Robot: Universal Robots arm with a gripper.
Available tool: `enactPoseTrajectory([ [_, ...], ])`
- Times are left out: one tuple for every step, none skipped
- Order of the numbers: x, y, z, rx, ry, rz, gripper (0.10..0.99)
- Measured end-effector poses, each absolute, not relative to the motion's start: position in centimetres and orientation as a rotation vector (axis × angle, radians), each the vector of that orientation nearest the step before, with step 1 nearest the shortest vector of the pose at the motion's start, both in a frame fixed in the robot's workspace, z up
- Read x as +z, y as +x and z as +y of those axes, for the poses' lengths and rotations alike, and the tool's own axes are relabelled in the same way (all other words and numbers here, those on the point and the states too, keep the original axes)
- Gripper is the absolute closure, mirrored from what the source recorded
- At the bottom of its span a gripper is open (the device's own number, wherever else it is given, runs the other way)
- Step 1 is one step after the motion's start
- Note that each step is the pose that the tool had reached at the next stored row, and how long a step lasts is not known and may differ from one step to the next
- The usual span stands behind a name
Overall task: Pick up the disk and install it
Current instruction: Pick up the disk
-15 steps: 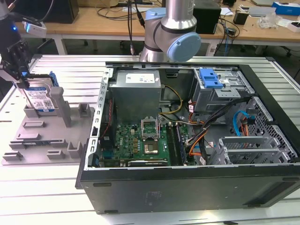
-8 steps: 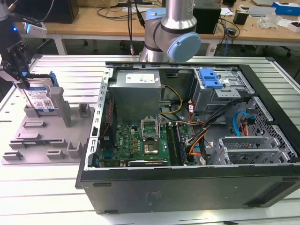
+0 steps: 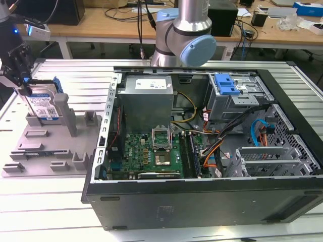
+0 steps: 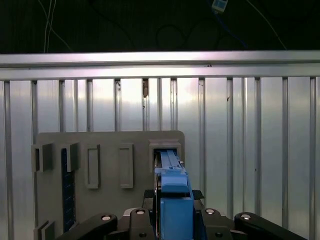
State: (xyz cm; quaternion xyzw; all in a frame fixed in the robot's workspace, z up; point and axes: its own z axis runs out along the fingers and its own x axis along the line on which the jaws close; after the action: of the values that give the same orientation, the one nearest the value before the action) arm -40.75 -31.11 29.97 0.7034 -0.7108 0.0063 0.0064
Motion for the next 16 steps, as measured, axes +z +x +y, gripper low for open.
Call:
enactPoseTrajectory([
  [30.0, -40.8, -31.1, 0.020, 2.201, -2.224, 0.722],
  [30.0, -40.8, -31.1, 0.020, 2.201, -2.224, 0.722],
  [30.0, -40.8, -31.1, 0.020, 2.201, -2.224, 0.722],
  [30.4, -40.8, -31.1, 0.020, 2.201, -2.224, 0.722],
  [30.8, -40.8, -31.1, 0.020, 2.201, -2.224, 0.722],
  [31.0, -40.8, -31.1, 0.020, 2.201, -2.224, 0.722],
  [31.3, -40.8, -31.1, 0.020, 2.201, -2.224, 0.722],
  [31.6, -40.8, -31.1, 0.020, 2.201, -2.224, 0.722],
  [33.2, -40.8, -31.1, 0.020, 2.201, -2.224, 0.722],
  [33.6, -40.8, -31.1, 0.020, 2.201, -2.224, 0.722],
  [34.0, -40.8, -31.1, 0.020, 2.201, -2.224, 0.722],
  [34.4, -40.8, -31.1, 0.020, 2.201, -2.224, 0.722],
  [34.8, -40.8, -31.1, 0.020, 2.201, -2.224, 0.722],
  [35.4, -40.8, -31.1, 0.020, 2.201, -2.224, 0.722],
  [35.8, -40.8, -31.1, 0.020, 2.201, -2.224, 0.722],
  [36.4, -40.8, -31.1, 0.020, 2.201, -2.224, 0.722],
])
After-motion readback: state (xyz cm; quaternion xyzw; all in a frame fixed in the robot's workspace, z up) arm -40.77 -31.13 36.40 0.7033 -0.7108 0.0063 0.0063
